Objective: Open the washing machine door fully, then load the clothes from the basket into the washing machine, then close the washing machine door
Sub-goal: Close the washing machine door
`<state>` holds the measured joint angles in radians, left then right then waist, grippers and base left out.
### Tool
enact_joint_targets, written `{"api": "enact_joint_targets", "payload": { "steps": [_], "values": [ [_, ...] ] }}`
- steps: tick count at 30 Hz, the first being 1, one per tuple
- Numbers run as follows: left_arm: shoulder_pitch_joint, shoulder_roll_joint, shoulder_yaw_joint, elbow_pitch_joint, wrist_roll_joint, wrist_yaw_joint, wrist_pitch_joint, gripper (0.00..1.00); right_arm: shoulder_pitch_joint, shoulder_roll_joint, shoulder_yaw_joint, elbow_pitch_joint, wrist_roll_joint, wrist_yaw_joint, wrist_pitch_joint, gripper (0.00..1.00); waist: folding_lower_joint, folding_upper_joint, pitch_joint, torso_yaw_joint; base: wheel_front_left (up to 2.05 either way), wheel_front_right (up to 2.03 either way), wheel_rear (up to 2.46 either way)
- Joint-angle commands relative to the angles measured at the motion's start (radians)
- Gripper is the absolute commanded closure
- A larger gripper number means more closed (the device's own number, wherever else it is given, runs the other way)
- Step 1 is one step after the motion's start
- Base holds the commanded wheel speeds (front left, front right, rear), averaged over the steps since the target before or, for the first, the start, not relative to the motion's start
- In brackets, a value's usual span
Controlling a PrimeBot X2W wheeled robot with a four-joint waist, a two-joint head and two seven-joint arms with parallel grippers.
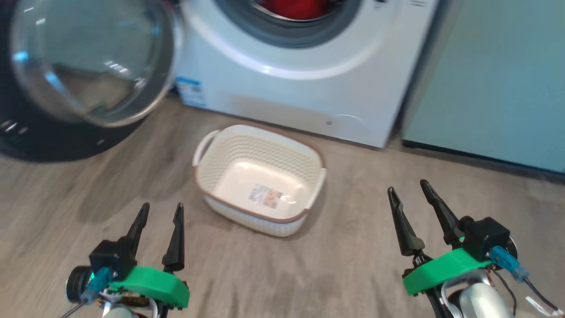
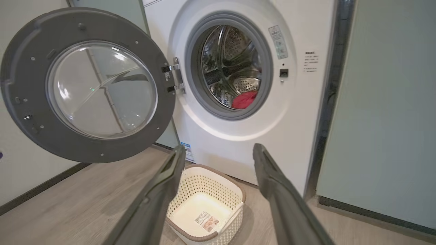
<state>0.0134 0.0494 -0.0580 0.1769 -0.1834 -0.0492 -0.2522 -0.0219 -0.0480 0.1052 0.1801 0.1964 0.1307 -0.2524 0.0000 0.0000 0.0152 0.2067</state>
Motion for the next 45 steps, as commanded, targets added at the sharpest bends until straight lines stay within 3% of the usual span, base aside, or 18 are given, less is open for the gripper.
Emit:
{"api": "enact_joint_targets", "payload": {
  "steps": [1,11,14,28,45],
  "values": [
    [-0.052,0.001,0.038,-0.032,0.004,-0.001,-0.010,0.00,-0.028,-0.002,0.024,-0.034,0.008,0.000,-0.009,0.00,0.0000,0.0000,0.003,0.083,0.00,0.00,0.00],
    [-0.039,0.001,0.072,-0.030,0.049,-0.017,-0.010,0.00,-0.035,-0.002,0.045,-0.035,0.051,0.000,-0.009,0.00,0.0000,0.0000,-0.029,0.292,0.00,0.00,0.00],
    [-0.033,0.001,0.093,-0.046,0.052,-0.015,-0.010,0.00,-0.044,-0.002,0.066,-0.033,0.060,0.000,-0.009,0.00,0.0000,0.0000,-0.022,0.310,0.00,0.00,0.00],
    [0.027,0.001,0.190,-0.146,0.019,0.038,-0.010,0.00,-0.168,-0.002,0.209,0.045,0.079,0.000,-0.009,0.00,0.0000,0.0000,0.023,0.337,0.00,0.00,0.00],
    [0.024,0.001,0.192,-0.156,0.026,0.038,-0.010,0.00,-0.167,-0.002,0.211,0.054,0.086,0.000,-0.009,0.00,0.0000,0.0000,0.009,0.327,0.00,0.00,0.00]
  ]
}}
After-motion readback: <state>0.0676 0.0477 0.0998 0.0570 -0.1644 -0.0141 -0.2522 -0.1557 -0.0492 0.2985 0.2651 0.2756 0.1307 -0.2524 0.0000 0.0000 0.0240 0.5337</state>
